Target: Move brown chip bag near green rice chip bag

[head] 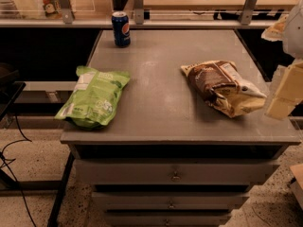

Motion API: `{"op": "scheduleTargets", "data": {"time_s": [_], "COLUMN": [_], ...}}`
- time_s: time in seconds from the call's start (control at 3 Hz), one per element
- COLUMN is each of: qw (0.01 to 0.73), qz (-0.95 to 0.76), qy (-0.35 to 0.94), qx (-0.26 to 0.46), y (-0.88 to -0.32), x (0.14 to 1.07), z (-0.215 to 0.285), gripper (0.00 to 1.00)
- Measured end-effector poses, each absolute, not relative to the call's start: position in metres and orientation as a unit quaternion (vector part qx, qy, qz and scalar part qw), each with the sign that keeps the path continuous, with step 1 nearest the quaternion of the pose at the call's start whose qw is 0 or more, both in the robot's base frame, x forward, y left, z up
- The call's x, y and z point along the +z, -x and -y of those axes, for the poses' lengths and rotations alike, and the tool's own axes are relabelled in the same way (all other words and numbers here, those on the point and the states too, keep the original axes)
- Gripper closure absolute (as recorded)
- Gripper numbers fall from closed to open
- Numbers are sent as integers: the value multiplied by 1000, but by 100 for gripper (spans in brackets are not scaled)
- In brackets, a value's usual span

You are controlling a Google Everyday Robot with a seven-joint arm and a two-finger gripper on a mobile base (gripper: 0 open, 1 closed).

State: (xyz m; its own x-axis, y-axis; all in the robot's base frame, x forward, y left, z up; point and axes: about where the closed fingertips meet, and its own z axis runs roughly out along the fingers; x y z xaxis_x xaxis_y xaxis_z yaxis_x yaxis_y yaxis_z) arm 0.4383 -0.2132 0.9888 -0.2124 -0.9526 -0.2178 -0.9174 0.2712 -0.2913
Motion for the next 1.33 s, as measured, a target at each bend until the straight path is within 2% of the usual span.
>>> {"op": "scheduleTargets", "data": {"time_s": [0.67,1.33], "qw": [192,207], "qz": [-764,-736], "qy": [610,637], "qx": [-84,-102], "y": [-456,-537], "x": [987,932], "z": [215,217], "gripper": [0,0]}}
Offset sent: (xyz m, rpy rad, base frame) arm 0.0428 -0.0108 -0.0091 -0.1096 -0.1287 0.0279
